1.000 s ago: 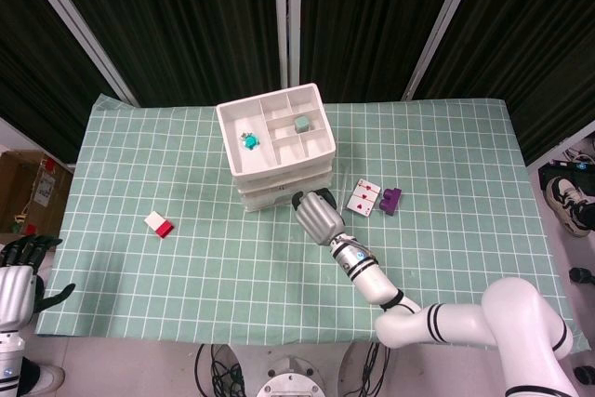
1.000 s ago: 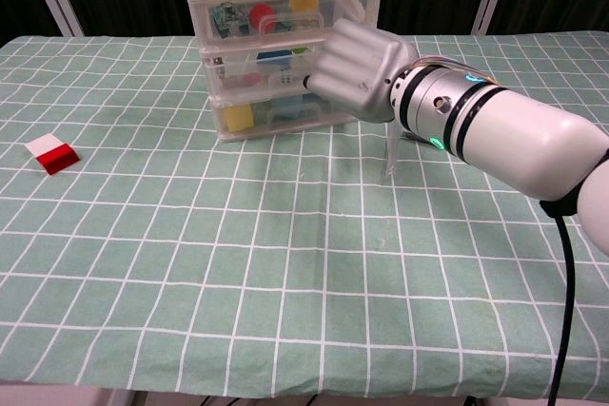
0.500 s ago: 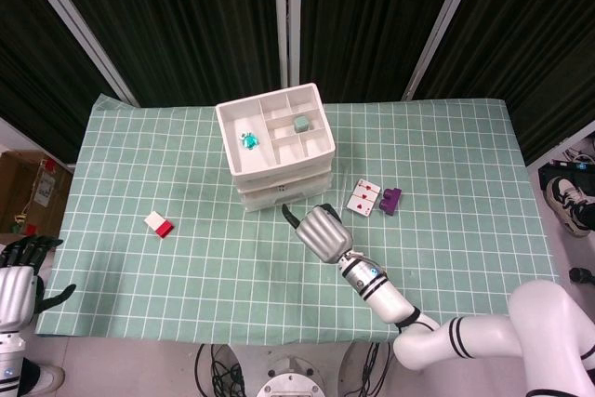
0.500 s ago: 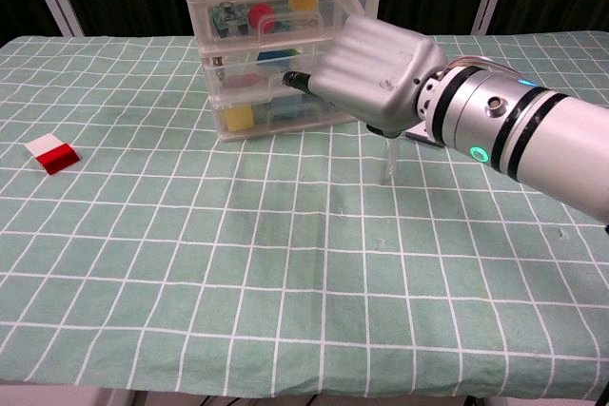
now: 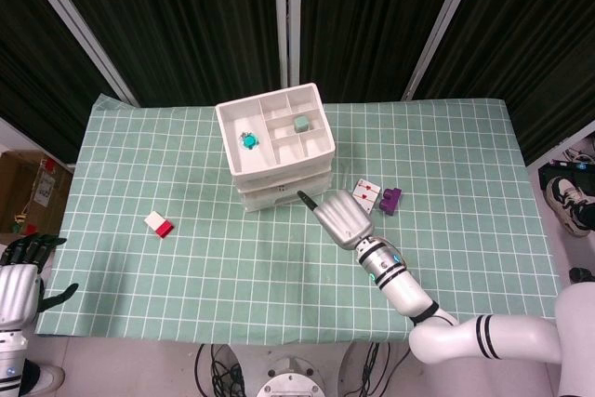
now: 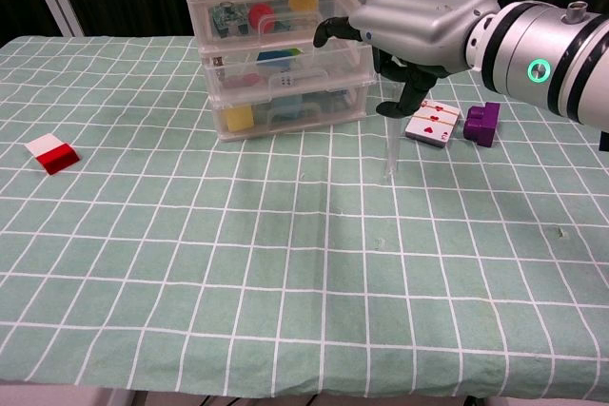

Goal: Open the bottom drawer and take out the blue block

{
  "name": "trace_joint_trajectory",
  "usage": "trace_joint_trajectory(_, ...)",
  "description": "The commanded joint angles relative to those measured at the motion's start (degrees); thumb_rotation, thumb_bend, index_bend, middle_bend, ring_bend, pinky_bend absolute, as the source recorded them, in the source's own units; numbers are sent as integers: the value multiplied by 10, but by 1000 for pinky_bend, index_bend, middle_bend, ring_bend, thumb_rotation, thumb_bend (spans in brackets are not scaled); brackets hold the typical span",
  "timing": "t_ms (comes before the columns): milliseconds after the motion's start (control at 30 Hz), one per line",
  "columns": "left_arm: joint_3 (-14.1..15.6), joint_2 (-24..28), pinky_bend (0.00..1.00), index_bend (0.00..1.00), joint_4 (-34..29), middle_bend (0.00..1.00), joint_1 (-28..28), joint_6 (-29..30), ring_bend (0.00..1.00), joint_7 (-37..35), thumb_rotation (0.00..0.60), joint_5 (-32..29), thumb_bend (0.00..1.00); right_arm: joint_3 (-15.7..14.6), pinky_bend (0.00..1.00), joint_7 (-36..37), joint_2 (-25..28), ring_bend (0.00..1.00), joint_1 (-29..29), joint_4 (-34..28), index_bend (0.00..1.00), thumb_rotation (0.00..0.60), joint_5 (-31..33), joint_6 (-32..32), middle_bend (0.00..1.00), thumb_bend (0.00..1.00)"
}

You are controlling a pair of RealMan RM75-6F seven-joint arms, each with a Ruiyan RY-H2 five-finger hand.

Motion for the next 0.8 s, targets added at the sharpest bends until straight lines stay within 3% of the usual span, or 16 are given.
trace_joint_trajectory(33, 0, 2, 185, 269, -4, 232, -1, -2, 164, 4, 600, 0, 0, 17, 966, 30, 8, 902, 15, 10, 148, 600, 32, -36, 872, 219)
trace_joint_trajectory(800, -1, 3, 185, 269, -10, 232, -5, -12, 163, 10, 600, -7, 0, 20, 964, 37, -15, 899, 102, 80, 176, 600, 124, -94, 872, 223)
